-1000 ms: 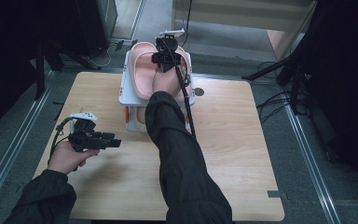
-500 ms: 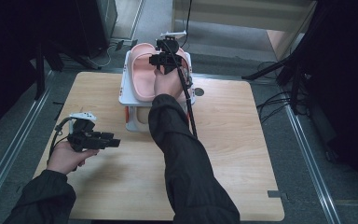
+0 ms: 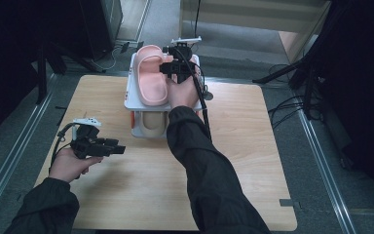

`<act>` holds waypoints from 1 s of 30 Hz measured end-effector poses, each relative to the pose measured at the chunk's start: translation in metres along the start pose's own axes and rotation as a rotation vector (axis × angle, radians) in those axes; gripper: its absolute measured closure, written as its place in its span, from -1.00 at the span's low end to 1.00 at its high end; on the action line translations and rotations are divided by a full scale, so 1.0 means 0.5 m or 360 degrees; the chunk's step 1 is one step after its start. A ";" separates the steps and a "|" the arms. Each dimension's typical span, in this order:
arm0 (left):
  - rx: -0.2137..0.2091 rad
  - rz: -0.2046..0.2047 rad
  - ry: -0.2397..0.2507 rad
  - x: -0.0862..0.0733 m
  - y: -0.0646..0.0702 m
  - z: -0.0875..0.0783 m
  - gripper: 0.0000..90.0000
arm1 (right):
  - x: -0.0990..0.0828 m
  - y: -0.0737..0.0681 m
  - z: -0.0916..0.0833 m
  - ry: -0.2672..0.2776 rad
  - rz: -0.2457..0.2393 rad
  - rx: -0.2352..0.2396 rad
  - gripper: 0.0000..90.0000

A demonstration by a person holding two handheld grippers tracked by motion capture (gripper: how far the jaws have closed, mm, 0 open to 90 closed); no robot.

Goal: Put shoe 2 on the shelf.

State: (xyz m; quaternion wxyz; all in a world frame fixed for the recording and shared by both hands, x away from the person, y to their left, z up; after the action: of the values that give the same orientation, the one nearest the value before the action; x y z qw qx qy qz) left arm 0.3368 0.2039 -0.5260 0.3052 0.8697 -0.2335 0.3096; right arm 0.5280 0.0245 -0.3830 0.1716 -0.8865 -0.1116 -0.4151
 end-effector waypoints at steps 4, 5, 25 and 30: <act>0.0006 0.0003 -0.0002 -0.001 0.000 -0.001 0.02 | -0.006 0.002 -0.019 0.0001 0.0011 0.0053 0.21; 0.0008 0.0005 -0.0003 -0.001 -0.001 -0.002 0.02 | -0.007 0.003 -0.023 0.0005 0.0009 0.0061 0.21; 0.0043 -0.0007 0.0001 -0.001 -0.005 -0.003 0.01 | -0.073 -0.031 -0.110 -0.0020 -0.0121 0.0286 0.20; 0.0045 -0.0009 -0.0019 -0.004 -0.005 0.000 0.00 | -0.099 -0.042 -0.140 -0.0028 -0.0151 0.0355 0.20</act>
State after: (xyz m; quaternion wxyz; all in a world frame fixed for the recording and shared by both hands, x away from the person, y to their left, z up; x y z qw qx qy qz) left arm 0.3371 0.2062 -0.5284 0.2923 0.8765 -0.2283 0.3068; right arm 0.4407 0.0130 -0.3751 0.2484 -0.8591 -0.2003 -0.4000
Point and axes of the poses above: each handheld gripper's, and its own axes: z roughly forward along the jaws, x roughly out of its top, y roughly to its right, the point moved 8 cm from there along z, roughly forward along the jaws, and after that the axes turned 3 degrees about y, right-handed, at the moved point
